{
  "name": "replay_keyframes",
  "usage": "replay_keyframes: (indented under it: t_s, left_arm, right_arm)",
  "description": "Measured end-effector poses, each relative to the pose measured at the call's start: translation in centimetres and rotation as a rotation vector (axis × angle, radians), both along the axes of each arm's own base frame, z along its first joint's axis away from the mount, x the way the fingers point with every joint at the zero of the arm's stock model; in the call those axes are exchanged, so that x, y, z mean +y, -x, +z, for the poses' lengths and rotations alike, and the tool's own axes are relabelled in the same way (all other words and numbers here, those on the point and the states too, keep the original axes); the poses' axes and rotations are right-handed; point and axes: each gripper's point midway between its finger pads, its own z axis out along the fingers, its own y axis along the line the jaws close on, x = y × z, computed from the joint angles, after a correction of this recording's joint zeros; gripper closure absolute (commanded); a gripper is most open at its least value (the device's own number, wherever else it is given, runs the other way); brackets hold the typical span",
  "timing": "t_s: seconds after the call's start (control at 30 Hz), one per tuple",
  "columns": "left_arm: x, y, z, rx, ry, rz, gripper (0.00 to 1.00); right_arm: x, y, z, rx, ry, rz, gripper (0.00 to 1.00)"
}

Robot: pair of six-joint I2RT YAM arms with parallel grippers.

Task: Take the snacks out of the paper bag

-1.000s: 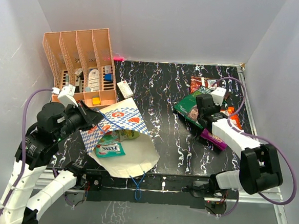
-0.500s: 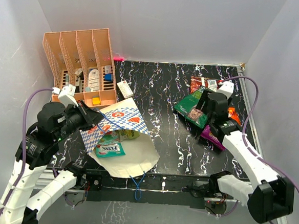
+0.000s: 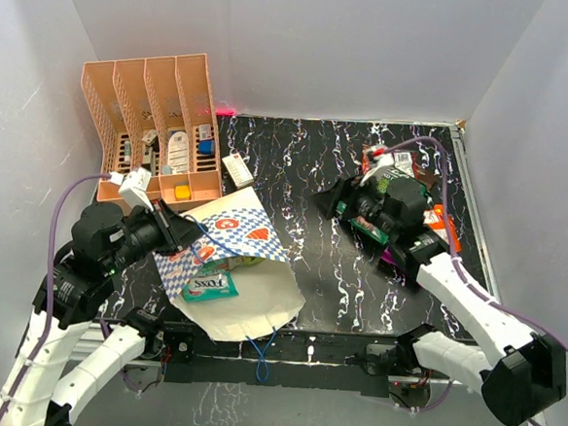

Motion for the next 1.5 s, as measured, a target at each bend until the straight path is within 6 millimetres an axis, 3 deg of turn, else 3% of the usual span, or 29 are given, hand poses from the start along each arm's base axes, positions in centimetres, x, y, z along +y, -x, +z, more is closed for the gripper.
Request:
replay_keyframes:
  t_s: [0.17,0.3,0.47,0.57,0.7,0.87,1.03,1.17,1.23,1.33,1.5]
  left_arm:
    - [-0.5,1.4,-0.8,0.001,0.038,-0.049,1.00]
    - [-0.6,2.1,-1.1,-0.008,0.050,-0.071,1.00]
    - [-1.2,2.4,-2.8,0.024,0.045,-0.116,1.00]
    - [-1.5,2.4,-4.4,0.058,0.039,-0.133,1.00]
    - [-1.4,2.5,-4.8,0.058,0.038,-0.131,1.00]
    - [-1.2,2.4,-4.3,0.029,0.043,-0.117,1.00]
    - [-1.3,1.8,-3.8,0.016,0.044,-0.110,1.00]
    - [-1.4,1.4,-2.6,-0.011,0.045,-0.108,1.00]
    - [-1.4,1.3,-2.0,-0.035,0.045,-0.111,1.00]
    - [-1.4,1.6,-1.2,-0.070,0.042,-0.125,1.00]
    - [-1.4,2.6,0.1,-0.135,0.044,-0.166,1.00]
  right_arm:
    - [7.3,6.2,1.0,-0.031,-0.033,0.286,0.24]
    - [10.2,10.7,1.6,-0.080,-0.009,0.455,0.28]
    - [9.2,13.3,3.9,-0.202,0.015,0.518,0.33]
    - [7.8,16.3,5.1,-0.316,-0.014,0.578,0.35]
    - [6.9,19.7,4.7,-0.376,-0.040,0.662,0.40]
    - [8.1,21.4,4.7,-0.384,-0.074,0.716,0.44]
    - [12.6,25.3,1.0,-0.321,-0.026,0.833,0.44]
    - [16.9,28.6,-5.1,-0.317,0.177,0.903,0.45]
    - [18.1,28.3,-7.5,-0.341,0.275,0.886,0.50]
    - [19.2,26.1,-10.4,-0.419,0.411,0.792,0.55]
    - [20.6,22.2,-13.0,-0.573,0.568,0.641,0.60]
